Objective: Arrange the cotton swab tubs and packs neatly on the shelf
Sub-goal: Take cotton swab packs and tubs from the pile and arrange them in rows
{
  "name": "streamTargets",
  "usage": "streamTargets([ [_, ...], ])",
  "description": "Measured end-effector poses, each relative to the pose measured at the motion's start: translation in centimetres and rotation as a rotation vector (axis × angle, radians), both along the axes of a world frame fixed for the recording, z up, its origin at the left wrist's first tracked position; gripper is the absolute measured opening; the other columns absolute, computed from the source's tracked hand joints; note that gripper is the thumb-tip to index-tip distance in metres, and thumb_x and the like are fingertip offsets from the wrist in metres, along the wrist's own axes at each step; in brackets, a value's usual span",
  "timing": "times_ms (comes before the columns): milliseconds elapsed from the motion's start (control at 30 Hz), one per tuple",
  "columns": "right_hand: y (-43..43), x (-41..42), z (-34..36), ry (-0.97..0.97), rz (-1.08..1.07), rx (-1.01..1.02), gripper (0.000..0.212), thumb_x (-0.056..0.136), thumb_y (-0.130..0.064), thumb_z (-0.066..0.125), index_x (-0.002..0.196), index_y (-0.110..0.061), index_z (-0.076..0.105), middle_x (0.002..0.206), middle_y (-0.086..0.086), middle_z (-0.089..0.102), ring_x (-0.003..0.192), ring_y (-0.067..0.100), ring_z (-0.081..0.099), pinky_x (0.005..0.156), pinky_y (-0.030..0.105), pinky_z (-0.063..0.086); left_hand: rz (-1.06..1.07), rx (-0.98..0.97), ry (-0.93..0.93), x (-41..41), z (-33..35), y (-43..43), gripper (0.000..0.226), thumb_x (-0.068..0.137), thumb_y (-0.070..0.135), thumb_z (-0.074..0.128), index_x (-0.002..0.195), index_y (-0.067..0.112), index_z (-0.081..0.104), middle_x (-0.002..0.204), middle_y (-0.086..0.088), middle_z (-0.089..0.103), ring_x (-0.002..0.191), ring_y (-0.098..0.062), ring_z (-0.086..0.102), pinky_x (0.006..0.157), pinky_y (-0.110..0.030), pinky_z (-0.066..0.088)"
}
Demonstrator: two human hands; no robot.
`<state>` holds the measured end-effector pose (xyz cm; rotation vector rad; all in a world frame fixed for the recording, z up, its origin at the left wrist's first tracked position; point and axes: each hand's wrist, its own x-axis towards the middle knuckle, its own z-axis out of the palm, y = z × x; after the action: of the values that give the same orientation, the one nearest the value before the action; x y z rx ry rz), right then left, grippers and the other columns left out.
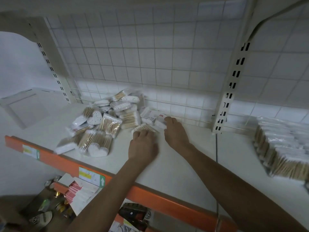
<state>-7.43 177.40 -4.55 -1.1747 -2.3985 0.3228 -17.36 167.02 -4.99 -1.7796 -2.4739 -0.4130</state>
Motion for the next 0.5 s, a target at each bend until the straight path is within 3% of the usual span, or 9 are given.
streamTargets([
  [133, -1.0, 3.6, 1.7, 0.185, -0.049, -0.097, 0.036, 0.092, -0.008, 0.045, 0.128, -0.007, 0.044, 0.123, 0.014, 0.052, 0.107, 0.03, 0.052, 0.08, 0.031, 0.037, -0.068, 0.007, 0.007, 2.6, -0.1, 0.1, 0.049, 0.082, 0.038, 0.039, 0.126, 0.022, 0.054, 0.121, 0.002, 0.055, 0.112, -0.025, 0.048, 0.093, -0.033, 0.042],
  [367, -2.4, 11.6, 4.6, 0.448, -0.141, -0.241, 0.034, 0.096, -0.013, 0.038, 0.129, -0.009, 0.039, 0.098, 0.004, 0.055, 0.084, 0.021, 0.056, 0.067, 0.027, 0.041, -0.24, 0.04, -0.019, 10.0, 0.7, 0.7, 0.043, 0.089, 0.034, 0.051, 0.13, 0.021, 0.052, 0.129, 0.001, 0.052, 0.113, -0.026, 0.044, 0.092, -0.034, 0.044],
  [500, -4.0, 15.5, 5.0, 0.699, -0.155, -0.323, 0.055, 0.092, -0.006, 0.041, 0.142, -0.022, 0.024, 0.088, 0.01, 0.06, 0.083, 0.029, 0.066, 0.077, 0.044, 0.056, -0.311, 0.113, -0.084, 12.8, 0.7, 1.1, 0.035, 0.087, 0.03, 0.055, 0.119, 0.019, 0.063, 0.119, 0.0, 0.063, 0.106, -0.028, 0.053, 0.089, -0.033, 0.045],
])
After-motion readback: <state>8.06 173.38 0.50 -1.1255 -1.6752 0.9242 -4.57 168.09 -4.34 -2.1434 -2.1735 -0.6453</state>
